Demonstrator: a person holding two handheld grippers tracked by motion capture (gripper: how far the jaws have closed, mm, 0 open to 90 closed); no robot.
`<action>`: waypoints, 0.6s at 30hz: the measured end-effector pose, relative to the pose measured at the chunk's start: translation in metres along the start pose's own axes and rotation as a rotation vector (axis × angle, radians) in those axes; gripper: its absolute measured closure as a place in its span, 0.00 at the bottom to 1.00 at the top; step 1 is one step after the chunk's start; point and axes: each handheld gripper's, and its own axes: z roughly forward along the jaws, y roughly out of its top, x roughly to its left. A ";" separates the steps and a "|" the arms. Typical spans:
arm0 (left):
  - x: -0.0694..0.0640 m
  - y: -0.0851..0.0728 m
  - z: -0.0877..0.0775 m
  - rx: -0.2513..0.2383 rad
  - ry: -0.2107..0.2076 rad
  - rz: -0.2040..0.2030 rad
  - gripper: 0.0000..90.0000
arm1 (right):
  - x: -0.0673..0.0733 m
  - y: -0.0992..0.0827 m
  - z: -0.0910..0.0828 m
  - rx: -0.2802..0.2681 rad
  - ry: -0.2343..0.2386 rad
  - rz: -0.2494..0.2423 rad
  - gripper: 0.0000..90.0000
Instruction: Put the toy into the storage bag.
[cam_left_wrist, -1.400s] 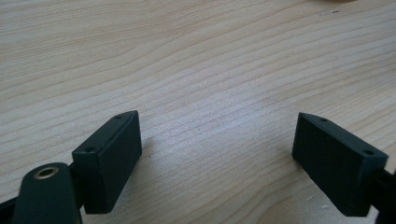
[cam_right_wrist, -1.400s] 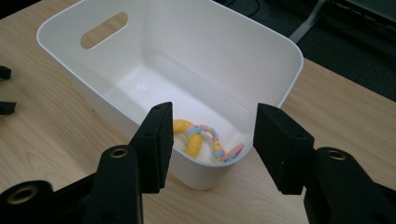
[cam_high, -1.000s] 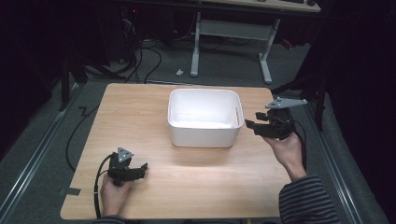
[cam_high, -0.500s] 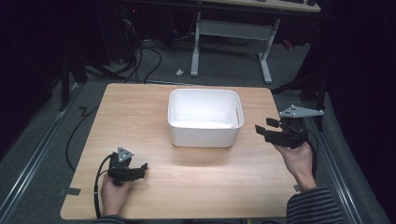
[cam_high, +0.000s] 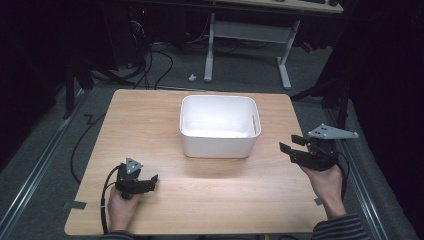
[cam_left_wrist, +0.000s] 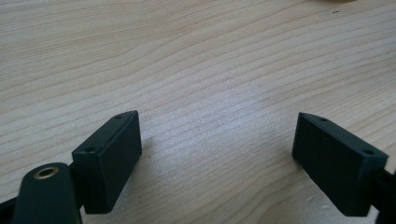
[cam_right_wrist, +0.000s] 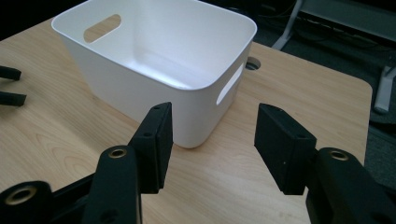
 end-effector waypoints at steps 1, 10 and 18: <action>0.000 0.000 0.000 0.000 0.000 0.000 0.18 | 0.000 0.000 0.000 0.000 0.000 0.000 0.52; 0.000 0.000 0.000 0.000 0.000 0.000 0.18 | -0.004 -0.019 -0.009 -0.015 0.007 0.046 0.53; 0.000 0.000 0.000 0.000 0.000 0.000 0.18 | -0.003 -0.031 -0.008 -0.022 0.017 0.061 0.53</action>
